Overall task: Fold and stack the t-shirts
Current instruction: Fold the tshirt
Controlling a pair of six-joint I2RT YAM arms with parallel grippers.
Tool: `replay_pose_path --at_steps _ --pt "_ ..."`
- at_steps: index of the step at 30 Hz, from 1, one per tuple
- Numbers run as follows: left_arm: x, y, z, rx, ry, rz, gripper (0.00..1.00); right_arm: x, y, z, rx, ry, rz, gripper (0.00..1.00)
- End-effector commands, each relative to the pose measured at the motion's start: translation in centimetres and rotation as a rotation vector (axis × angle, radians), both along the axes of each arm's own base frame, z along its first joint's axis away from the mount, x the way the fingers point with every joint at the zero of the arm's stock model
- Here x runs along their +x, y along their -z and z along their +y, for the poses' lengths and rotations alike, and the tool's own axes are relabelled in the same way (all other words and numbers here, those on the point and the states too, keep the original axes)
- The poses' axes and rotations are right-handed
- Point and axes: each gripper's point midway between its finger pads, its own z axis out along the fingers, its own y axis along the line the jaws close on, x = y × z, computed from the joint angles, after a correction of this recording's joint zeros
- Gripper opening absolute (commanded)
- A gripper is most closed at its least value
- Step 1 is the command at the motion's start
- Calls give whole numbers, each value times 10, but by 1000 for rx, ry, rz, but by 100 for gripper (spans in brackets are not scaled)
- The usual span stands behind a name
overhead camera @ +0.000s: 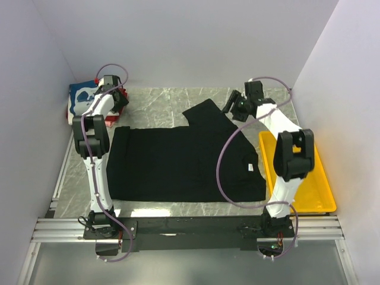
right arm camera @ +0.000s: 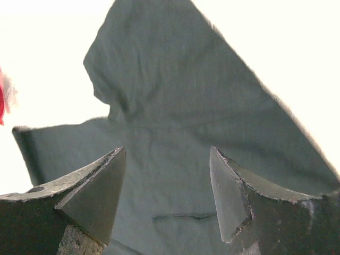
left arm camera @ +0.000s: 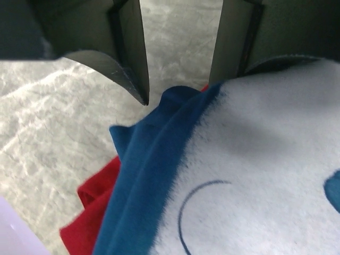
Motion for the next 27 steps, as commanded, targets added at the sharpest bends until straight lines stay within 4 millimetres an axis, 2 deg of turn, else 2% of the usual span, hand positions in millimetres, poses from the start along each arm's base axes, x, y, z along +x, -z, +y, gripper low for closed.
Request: replay_pose_path --at_steps 1,2,3,4,5,6,7,8,9,10,11,12,13,14,15,16,17,19,21,22,23,27 --pt "12 -66 -9 12 68 -155 54 44 -14 -5 -57 -12 -93 70" --pt "10 -68 -12 10 80 -156 55 50 3 -5 -70 -12 -55 71" --pt "10 -81 -19 3 97 -179 56 66 -10 -5 -77 -5 -93 70" --pt "8 -85 -22 -1 105 -184 56 75 -9 -9 -101 6 -94 70" --pt "6 -86 -25 -5 112 -185 56 77 14 -13 -126 14 -32 70" --pt "5 -98 -31 -11 129 -205 57 94 -3 -13 -132 24 -73 70" --pt "1 -98 -33 -15 135 -202 57 100 -1 -16 -155 36 -70 70" --pt "-1 -110 -38 -17 147 -222 57 102 19 -19 -176 40 -19 70" --pt "-3 -113 -41 -20 155 -225 57 113 7 -20 -182 52 -51 70" --pt "-5 -114 -44 -26 162 -223 57 117 11 -22 -191 65 -44 69" --pt "-8 -115 -47 -30 167 -224 57 117 28 -22 -204 67 -4 67" --pt "-11 -124 -49 -35 172 -240 57 124 24 -23 -197 75 -15 65" --pt "-15 -124 -49 -35 170 -234 57 124 28 -21 -193 76 -4 64" --pt "-18 -124 -63 -37 190 -230 57 123 40 -20 -191 76 23 63" --pt "-21 -133 -67 -36 196 -242 57 122 44 -18 -186 72 32 63" --pt "-25 -130 -68 -34 190 -230 57 121 48 -17 -184 74 42 60" --pt "-29 -136 -70 -32 185 -233 57 120 53 -18 -187 76 47 60" --pt "-38 -132 -66 -18 154 -212 57 113 65 -15 -189 64 73 59" --pt "-46 -139 -58 3 110 -212 56 106 73 -11 -195 52 93 58" --pt "-51 -133 -56 10 99 -199 55 103 75 -6 -200 41 96 58" --pt "-55 -139 -49 30 67 -204 55 100 78 -6 -207 39 105 58" --pt "-70 -135 -37 57 -3 -186 54 96 82 7 -215 13 110 56"
